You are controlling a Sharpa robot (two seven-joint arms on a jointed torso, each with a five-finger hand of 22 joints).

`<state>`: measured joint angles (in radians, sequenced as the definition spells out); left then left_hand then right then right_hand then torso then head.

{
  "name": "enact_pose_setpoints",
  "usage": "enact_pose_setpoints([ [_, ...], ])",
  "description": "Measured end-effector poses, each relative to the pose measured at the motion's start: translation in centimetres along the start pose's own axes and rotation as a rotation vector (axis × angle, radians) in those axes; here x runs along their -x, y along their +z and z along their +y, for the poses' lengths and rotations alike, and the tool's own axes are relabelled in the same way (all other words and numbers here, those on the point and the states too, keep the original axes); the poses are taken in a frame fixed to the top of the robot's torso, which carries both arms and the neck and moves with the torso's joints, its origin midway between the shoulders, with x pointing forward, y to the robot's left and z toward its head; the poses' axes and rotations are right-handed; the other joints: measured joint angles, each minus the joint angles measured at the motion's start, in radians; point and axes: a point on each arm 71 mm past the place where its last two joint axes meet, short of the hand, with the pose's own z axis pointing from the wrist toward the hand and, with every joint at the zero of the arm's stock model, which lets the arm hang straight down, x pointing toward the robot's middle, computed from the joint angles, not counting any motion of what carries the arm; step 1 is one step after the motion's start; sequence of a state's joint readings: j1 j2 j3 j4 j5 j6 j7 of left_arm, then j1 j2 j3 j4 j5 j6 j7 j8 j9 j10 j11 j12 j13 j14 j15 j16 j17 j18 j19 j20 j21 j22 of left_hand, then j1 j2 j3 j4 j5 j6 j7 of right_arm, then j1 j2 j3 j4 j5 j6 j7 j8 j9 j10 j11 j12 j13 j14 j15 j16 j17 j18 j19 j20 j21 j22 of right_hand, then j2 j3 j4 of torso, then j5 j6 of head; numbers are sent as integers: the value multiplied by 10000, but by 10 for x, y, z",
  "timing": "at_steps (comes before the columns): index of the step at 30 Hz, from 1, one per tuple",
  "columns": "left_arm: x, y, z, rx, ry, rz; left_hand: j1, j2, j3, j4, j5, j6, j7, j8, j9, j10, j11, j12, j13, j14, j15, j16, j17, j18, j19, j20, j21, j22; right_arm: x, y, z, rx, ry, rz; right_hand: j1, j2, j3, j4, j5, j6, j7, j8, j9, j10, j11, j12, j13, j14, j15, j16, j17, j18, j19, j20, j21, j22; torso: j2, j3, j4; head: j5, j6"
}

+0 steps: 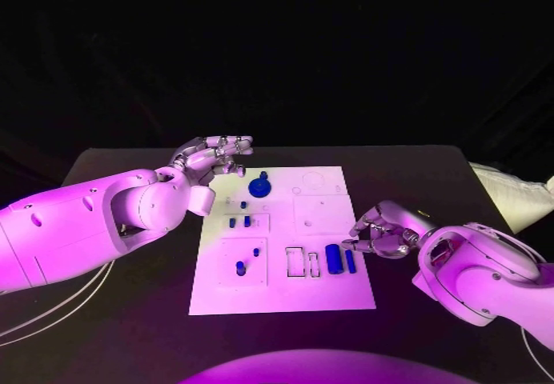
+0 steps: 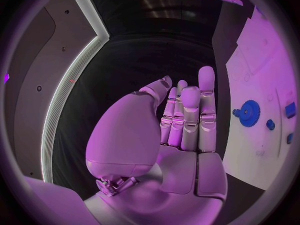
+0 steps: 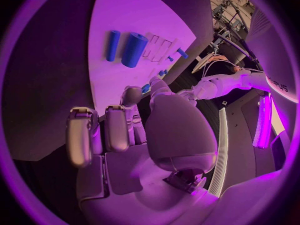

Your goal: Assemble the parts on the task board

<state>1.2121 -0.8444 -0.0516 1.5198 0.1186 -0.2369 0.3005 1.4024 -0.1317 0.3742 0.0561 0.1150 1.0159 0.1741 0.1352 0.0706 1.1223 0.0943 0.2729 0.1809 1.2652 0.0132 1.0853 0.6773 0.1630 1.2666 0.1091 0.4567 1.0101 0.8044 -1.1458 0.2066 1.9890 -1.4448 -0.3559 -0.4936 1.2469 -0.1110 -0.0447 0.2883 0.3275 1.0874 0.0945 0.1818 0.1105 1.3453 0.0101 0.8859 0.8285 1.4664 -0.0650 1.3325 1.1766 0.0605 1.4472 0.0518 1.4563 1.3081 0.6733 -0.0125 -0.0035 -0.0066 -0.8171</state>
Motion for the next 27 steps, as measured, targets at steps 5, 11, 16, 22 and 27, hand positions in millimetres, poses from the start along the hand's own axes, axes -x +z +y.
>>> enact_pose_setpoints([
  [5, 0, 0, 2, 39, -11, 4, 0, 0, 0, 0, 0, 0, 0, 0, 0, 0, 0, 0, -1, 0, 0, 0, 1, 0, 0, 0, 0, 0, -8, -1, 0, -302, -171, 256, -34, 126, -290, 45, 0, -35, -35, 113, 84, -81, 34, 258, 529, 0, 0, 40, 72, 1, 0, 0, 30, -1, -3, 4, -17, -42, 9],
  [11, 0, 0, 3, 71, -19, 4, 0, 0, 0, 0, 0, 0, 0, 0, 0, 0, 0, 0, -1, 0, 0, 0, 1, 1, 0, 0, 0, 1, -22, 1, 5, -326, -361, 548, -76, 167, -424, 12, 0, -62, -8, 155, 126, -115, 0, 309, 704, 0, 1, 39, 91, 1, -1, 1, 30, -1, 0, -2, -11, 9, -26],
  [16, 1, 0, 4, 79, -21, -2, 0, 0, 0, 0, 0, 0, 0, -1, 0, 0, 0, 0, -2, 0, 0, 0, 1, 1, 0, 0, 0, 1, -27, 3, 9, -244, -544, 591, -76, 167, -477, 42, -1, -62, -8, 229, 143, -115, 0, 374, 799, 0, 2, 97, 138, 2, -2, 2, 30, -2, 6, -13, -9, 55, -48],
  [22, 1, 0, 4, 85, -21, -5, 0, 0, 0, 0, 0, 0, 0, -1, 0, 0, 0, 0, -2, 0, 0, 0, 2, 1, 0, 0, 0, 1, -31, 7, 12, -165, -802, 588, -76, 167, -505, 14, -1, -61, -8, 229, 157, -115, 0, 414, 874, 0, 2, 97, 173, 2, -3, 2, 30, -3, 6, -19, -16, 72, -65],
  [27, 0, 1, 4, 96, -29, 17, 0, 0, -28, -28, 0, 0, 0, -1, 0, -36, 36, 0, 12, 0, 0, 0, -13, 0, 0, 0, 0, 2, -34, 12, 11, -199, -1002, 611, -33, 204, -505, 13, -1, -61, -8, 229, 167, -115, 0, 414, 893, 0, 2, 97, 173, 2, -3, 2, 29, -3, 10, -20, -19, 89, -88],
])
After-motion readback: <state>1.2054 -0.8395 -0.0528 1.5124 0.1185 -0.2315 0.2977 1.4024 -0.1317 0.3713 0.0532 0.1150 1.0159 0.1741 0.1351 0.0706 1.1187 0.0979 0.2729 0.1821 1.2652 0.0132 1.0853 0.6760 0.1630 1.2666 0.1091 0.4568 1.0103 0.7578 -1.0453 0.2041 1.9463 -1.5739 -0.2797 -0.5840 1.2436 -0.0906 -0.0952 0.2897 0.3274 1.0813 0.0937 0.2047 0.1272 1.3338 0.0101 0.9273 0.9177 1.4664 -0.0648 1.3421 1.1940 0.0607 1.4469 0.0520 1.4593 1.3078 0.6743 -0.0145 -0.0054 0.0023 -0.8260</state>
